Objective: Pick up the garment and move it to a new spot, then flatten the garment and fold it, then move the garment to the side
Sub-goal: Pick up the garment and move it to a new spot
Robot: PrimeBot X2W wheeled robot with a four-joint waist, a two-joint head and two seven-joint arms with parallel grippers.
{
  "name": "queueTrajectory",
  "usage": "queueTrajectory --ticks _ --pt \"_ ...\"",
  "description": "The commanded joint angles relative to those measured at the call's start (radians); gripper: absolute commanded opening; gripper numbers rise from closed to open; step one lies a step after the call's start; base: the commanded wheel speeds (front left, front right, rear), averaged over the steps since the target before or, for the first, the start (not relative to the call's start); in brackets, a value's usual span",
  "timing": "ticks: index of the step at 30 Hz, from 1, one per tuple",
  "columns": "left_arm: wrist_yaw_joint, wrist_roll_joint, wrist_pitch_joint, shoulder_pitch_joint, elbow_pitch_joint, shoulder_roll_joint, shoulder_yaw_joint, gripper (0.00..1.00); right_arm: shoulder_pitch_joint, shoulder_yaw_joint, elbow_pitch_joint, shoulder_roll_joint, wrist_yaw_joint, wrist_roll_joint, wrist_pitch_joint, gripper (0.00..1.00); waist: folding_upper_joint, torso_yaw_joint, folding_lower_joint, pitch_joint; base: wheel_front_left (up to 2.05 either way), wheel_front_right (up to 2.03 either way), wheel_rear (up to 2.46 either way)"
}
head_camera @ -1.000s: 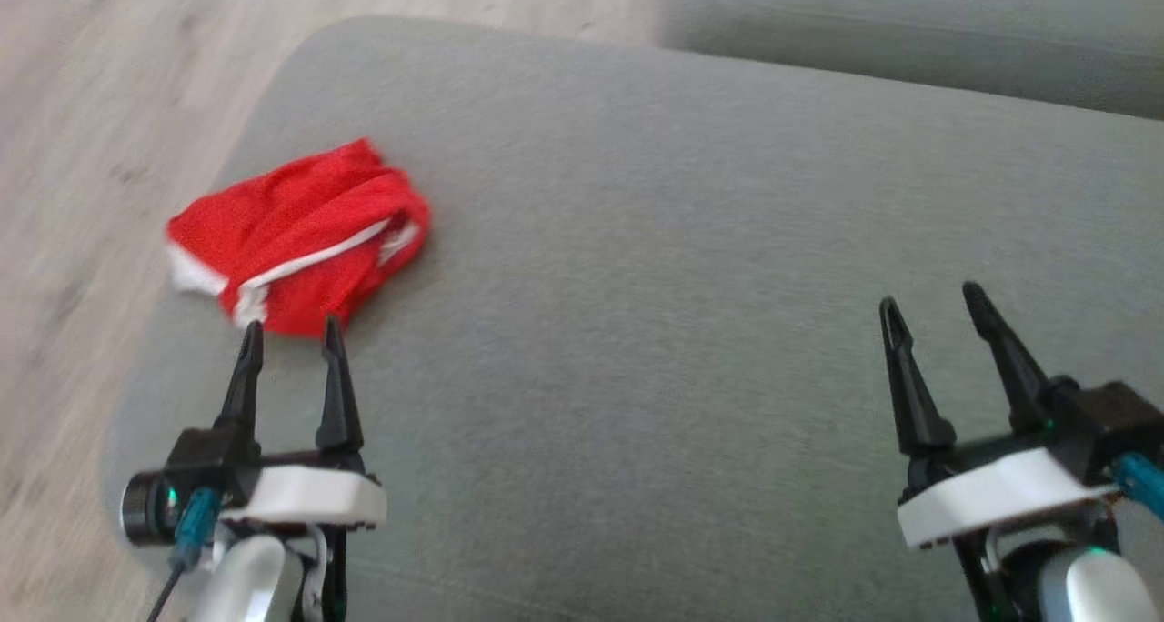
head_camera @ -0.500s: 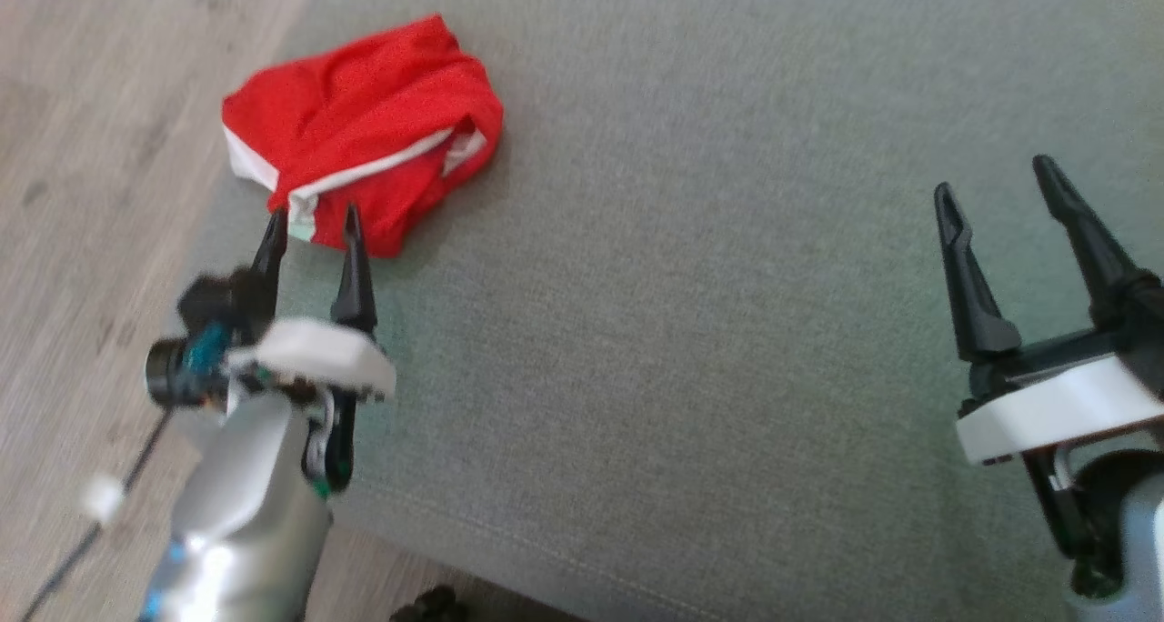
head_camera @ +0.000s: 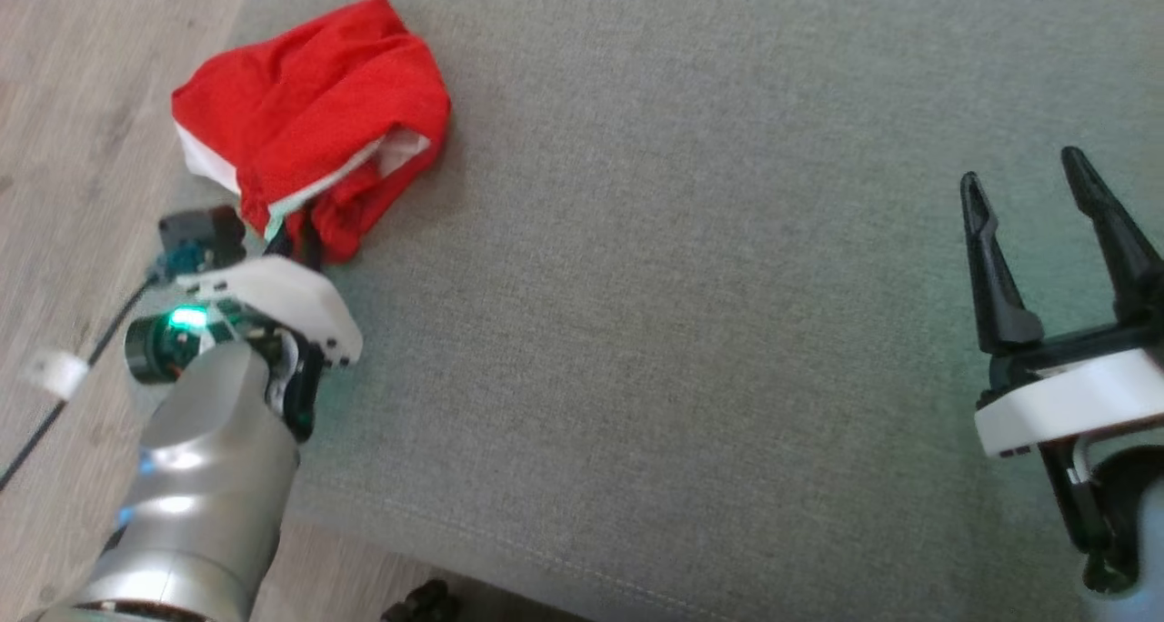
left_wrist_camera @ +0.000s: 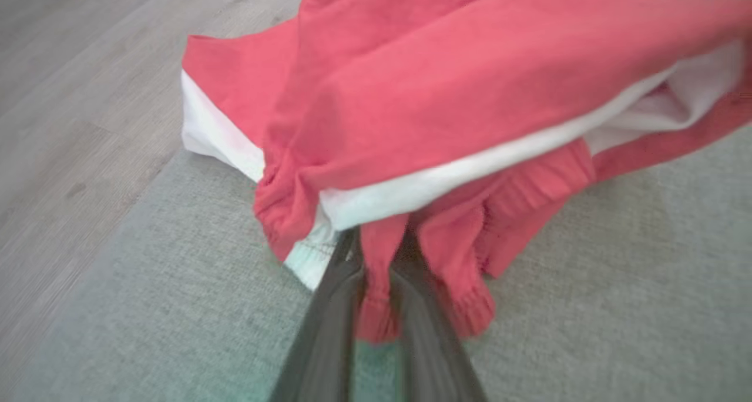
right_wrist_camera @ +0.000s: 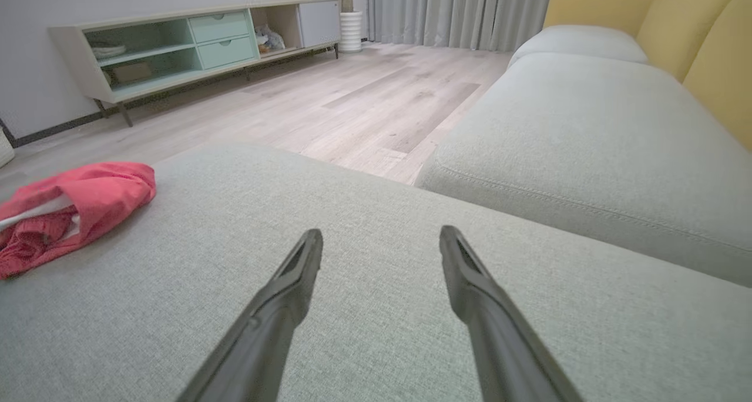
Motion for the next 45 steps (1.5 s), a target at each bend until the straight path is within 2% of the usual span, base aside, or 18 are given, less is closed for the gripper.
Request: queueTrajectory --ticks 1,2,6,9,17,23,27,32,36,40,44,45 --pt "0.016 0.014 -0.057 0.005 -0.004 0.059 0.012 0.0 0.0 0.023 -0.027 0.013 0.004 0.01 -0.016 1.0 0.0 -0.012 -0.0001 -0.041 0.0 0.0 0.0" --pt "0.016 0.014 -0.057 0.005 -0.004 0.059 0.012 0.0 0.0 0.023 -0.027 0.013 0.004 0.01 -0.016 1.0 0.0 -0.012 -0.0001 -0.041 0.0 0.0 0.0" --pt "0.04 0.024 -0.164 0.027 -0.006 0.088 0.019 0.0 0.011 0.03 0.004 0.03 0.004 0.016 -0.054 1.0 0.0 -0.032 -0.0001 -0.125 0.0 0.0 0.0" --pt "0.054 0.025 -0.19 0.06 -0.038 0.11 0.032 0.0 0.024 0.037 0.032 0.046 0.004 0.026 -0.084 1.0 0.0 -0.052 -0.0001 -0.194 0.0 0.0 0.0" --pt "0.101 0.06 -0.199 0.212 -0.285 0.143 0.04 0.0 0.075 0.058 0.085 0.084 0.004 0.053 -0.135 1.0 0.0 -0.138 -0.0001 -0.315 0.0 0.0 0.0" --pt "0.118 0.081 -0.143 0.325 -0.501 0.13 -0.012 0.0 0.1 0.064 0.102 0.098 0.004 0.071 -0.148 1.0 0.0 -0.256 -0.0001 -0.324 0.0 0.0 0.0" --pt "0.121 0.096 -0.069 0.372 -0.62 0.103 -0.069 0.0 0.107 0.07 0.118 0.102 0.004 0.09 -0.158 1.0 0.0 -0.369 -0.0001 -0.307 0.0 0.0 0.0" --pt "0.1 0.139 0.014 0.38 -0.716 0.049 -0.182 0.0 0.104 0.068 0.137 0.104 0.004 0.123 -0.178 1.0 0.0 -0.519 -0.0001 -0.266 0.0 0.0 0.0" --pt "0.044 0.186 0.059 0.361 -0.739 -0.009 -0.307 0.0 0.099 0.06 0.158 0.104 0.004 0.15 -0.198 1.0 0.0 -0.618 -0.0001 -0.233 0.0 0.0 0.0" --pt "-0.002 0.218 0.08 0.352 -0.724 -0.047 -0.432 0.0 0.092 0.055 0.176 0.104 0.004 0.176 -0.219 1.0 0.0 -0.684 -0.0001 -0.207 0.0 0.0 0.0" --pt "-0.025 0.221 0.081 0.358 -0.705 -0.063 -0.526 0.0 0.092 0.046 0.192 0.104 0.004 0.195 -0.236 1.0 0.0 -0.704 -0.0001 -0.192 0.0 0.0 0.0" --pt "-0.027 0.22 0.075 0.357 -0.703 -0.065 -0.539 0.33 0.092 0.044 0.194 0.104 0.004 0.198 -0.24 1.0 0.0 -0.703 -0.0001 -0.189 0.0 0.0 0.0"
